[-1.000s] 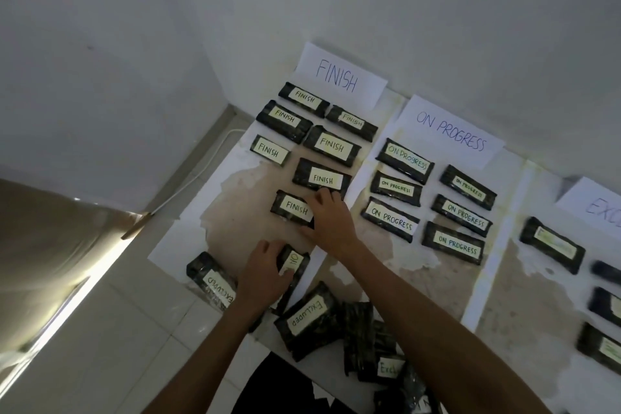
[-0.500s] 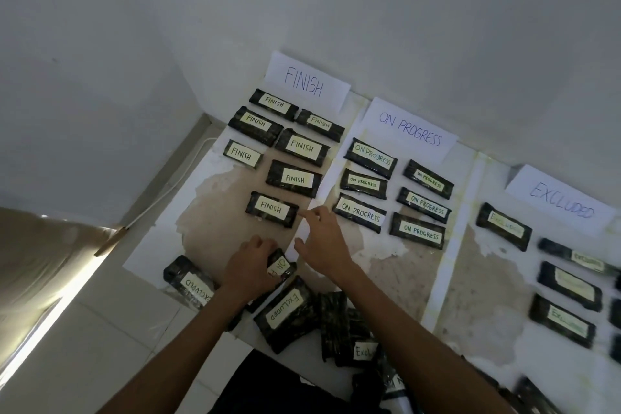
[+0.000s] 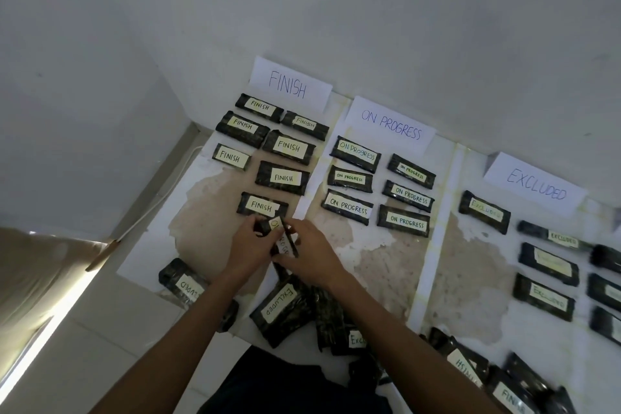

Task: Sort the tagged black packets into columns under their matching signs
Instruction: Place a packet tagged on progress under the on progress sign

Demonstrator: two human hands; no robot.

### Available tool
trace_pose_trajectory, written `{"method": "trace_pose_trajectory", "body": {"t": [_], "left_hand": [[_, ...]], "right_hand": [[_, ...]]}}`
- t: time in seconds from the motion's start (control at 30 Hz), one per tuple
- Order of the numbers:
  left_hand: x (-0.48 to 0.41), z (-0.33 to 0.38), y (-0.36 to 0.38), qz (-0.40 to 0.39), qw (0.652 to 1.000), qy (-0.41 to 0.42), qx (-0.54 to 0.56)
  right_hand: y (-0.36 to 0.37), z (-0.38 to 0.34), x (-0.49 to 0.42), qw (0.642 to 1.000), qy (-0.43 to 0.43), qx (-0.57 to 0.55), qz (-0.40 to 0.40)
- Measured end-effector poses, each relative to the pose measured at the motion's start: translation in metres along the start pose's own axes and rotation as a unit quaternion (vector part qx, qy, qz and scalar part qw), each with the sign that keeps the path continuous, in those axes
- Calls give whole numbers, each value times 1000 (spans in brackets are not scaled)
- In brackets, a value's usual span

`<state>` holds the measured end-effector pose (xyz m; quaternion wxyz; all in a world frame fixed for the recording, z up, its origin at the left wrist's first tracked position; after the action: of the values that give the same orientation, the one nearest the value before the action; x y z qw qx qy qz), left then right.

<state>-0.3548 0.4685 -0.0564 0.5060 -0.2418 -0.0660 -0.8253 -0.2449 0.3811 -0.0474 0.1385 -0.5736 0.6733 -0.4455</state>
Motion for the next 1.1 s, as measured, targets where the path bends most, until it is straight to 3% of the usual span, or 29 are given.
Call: {"method": "trace_pose_trajectory", "body": {"t": [0.2, 0.33, 0.5, 0.63, 0.8, 1.0, 1.1], "left_hand": [[0, -7, 24, -25, 991, -77, 106], [-3, -8, 39, -75, 995, -64, 7], [1, -21, 37, -133, 987, -39, -81], [17, -32, 28, -157, 972, -3, -172], [42, -53, 10, -228, 904, 27, -362], [57, -59, 16, -172, 922, 37, -344], [52, -55, 18, -169, 925, 2, -340]], "right_hand": [[-3, 15, 3, 994, 3, 93, 48], [-14, 46, -4, 975, 38, 219, 30], [-20, 72, -10, 956, 43, 290, 18], [-19, 73, -10, 957, 27, 286, 26], [-27, 70, 5, 972, 22, 226, 58], [-28, 70, 42, 983, 15, 175, 55], [-21, 75, 56, 986, 11, 161, 41]]}}
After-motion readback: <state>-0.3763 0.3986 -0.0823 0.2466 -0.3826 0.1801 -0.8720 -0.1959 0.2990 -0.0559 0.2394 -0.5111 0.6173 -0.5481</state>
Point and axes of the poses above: each hand's wrist, its own x-axis away from the middle knuckle, its own y-axis out of the palm, z = x × y, the point moved 2 cm from there along -x, towards the middle knuckle, and after that the axes turned 15 degrees about x, right-handed, at the moved point
